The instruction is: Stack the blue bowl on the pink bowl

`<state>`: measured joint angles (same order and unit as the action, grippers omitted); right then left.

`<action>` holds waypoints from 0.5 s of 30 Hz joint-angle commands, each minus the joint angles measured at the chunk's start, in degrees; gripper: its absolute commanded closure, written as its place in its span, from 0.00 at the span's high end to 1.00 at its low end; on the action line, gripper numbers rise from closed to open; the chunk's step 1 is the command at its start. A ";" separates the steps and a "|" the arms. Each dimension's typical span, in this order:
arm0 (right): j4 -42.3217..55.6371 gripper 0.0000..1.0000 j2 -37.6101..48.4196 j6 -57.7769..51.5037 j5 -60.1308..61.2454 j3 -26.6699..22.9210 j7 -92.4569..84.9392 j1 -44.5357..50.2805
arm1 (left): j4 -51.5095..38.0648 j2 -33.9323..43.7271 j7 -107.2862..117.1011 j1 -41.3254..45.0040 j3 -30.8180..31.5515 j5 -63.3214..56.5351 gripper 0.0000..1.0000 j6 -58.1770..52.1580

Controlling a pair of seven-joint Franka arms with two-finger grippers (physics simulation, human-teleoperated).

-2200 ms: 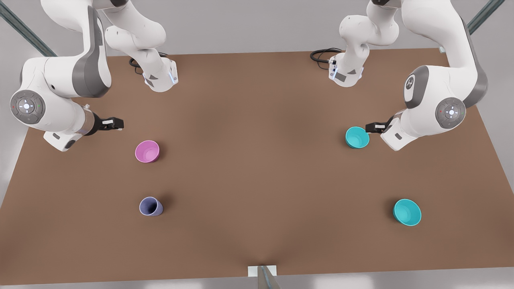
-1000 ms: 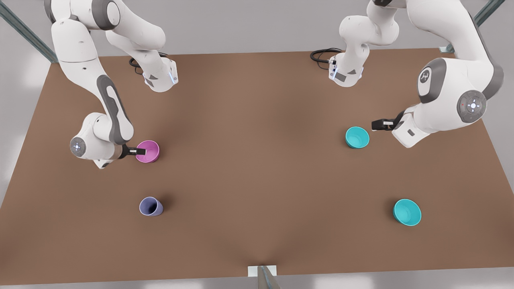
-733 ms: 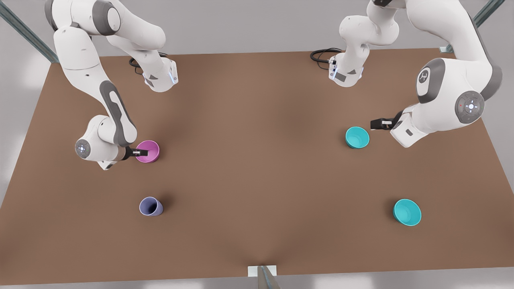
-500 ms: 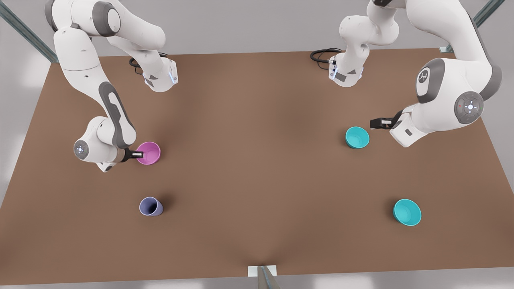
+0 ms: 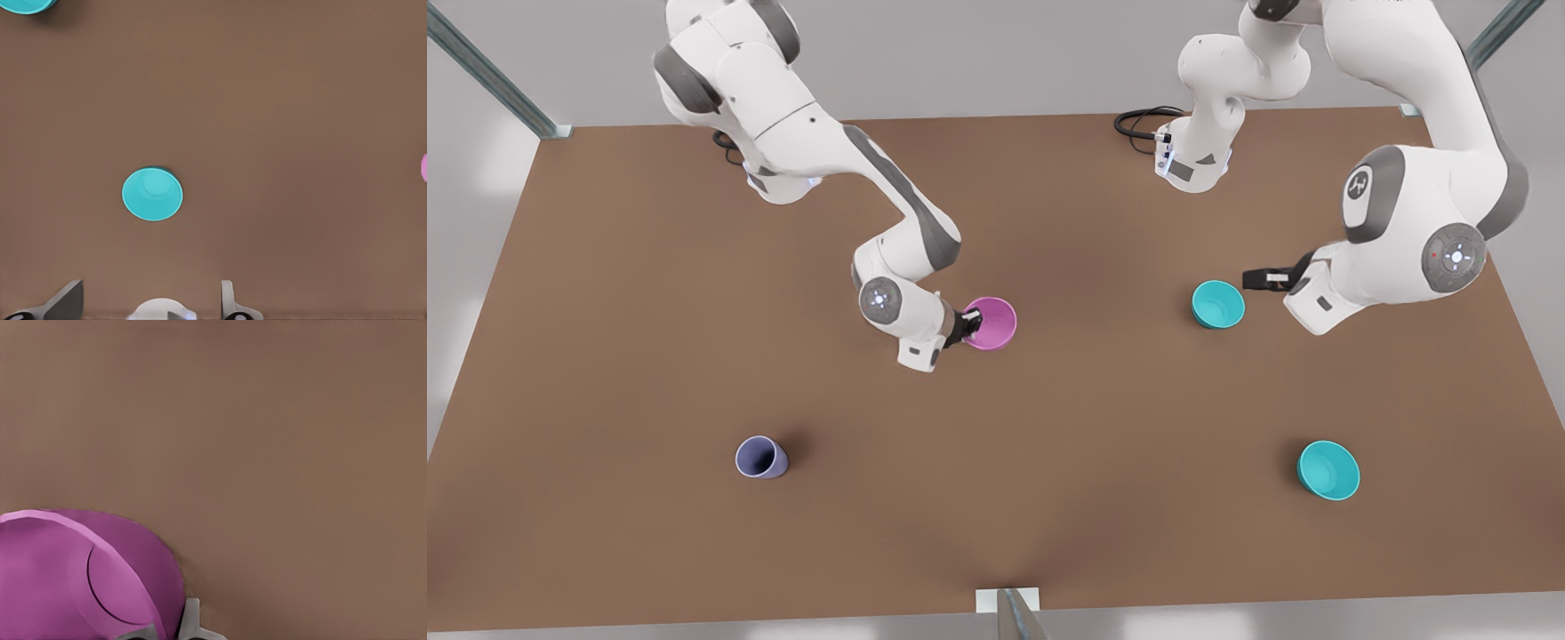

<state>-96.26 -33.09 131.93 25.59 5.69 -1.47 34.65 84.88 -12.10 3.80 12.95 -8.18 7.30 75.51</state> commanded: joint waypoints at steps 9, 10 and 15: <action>7.23 0.21 -10.50 3.42 -11.00 -0.15 44.44 3.32 | 6.35 -3.54 -3.97 -6.53 -0.78 2.19 1.00 13.70; 7.23 0.21 -10.76 3.42 -11.27 -0.15 44.44 3.32 | 11.69 -3.36 -8.61 -6.53 -0.87 2.37 1.00 19.39; 7.67 1.00 -11.03 3.42 -11.27 -0.15 44.27 3.14 | 27.35 -3.10 -33.94 -6.45 -5.00 4.04 1.00 28.02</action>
<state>-88.68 -44.19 135.05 14.35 5.52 23.60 37.77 110.65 -15.28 -3.08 6.62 -12.13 10.85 94.07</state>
